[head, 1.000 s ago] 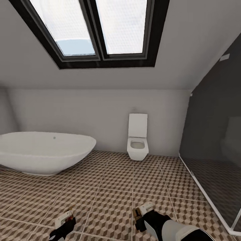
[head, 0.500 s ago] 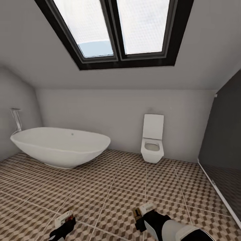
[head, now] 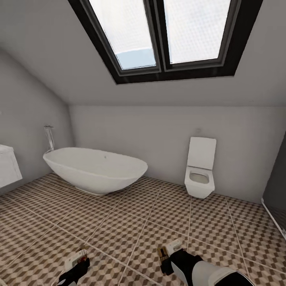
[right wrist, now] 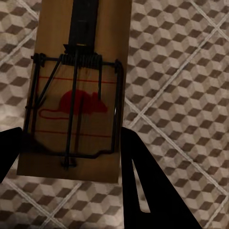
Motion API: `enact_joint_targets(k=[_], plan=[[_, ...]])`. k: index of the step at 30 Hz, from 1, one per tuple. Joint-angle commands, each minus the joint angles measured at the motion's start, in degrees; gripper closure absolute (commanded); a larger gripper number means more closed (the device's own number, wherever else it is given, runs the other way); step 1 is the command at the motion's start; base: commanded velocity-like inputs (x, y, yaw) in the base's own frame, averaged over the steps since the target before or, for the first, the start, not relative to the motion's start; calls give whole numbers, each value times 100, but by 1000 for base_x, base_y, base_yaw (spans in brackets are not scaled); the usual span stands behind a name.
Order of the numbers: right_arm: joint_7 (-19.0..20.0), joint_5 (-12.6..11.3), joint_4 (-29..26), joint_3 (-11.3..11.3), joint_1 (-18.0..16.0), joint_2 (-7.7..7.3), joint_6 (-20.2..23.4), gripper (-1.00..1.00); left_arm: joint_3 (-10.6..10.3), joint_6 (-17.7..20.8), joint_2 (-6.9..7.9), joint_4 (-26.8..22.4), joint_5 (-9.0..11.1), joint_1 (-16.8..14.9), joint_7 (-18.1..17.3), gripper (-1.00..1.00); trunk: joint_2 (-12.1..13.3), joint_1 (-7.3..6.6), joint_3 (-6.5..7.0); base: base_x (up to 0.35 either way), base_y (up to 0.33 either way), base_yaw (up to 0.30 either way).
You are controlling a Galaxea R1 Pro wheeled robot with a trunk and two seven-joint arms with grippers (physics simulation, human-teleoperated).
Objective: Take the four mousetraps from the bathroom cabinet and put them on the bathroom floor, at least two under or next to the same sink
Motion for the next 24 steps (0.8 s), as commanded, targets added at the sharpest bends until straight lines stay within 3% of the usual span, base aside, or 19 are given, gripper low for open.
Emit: enact_joint_targets(k=[1,24], plan=[[-4,-22,10,23,-8,3,9,100,40,-14,-1,1,-54,-4,35,100,-4,0,-7,0,0,300],[-4,-22,10,23,-8,3,9,100,31,-6,-9,-5,-63,-4,35,100,-4,0,-7,0,0,300]])
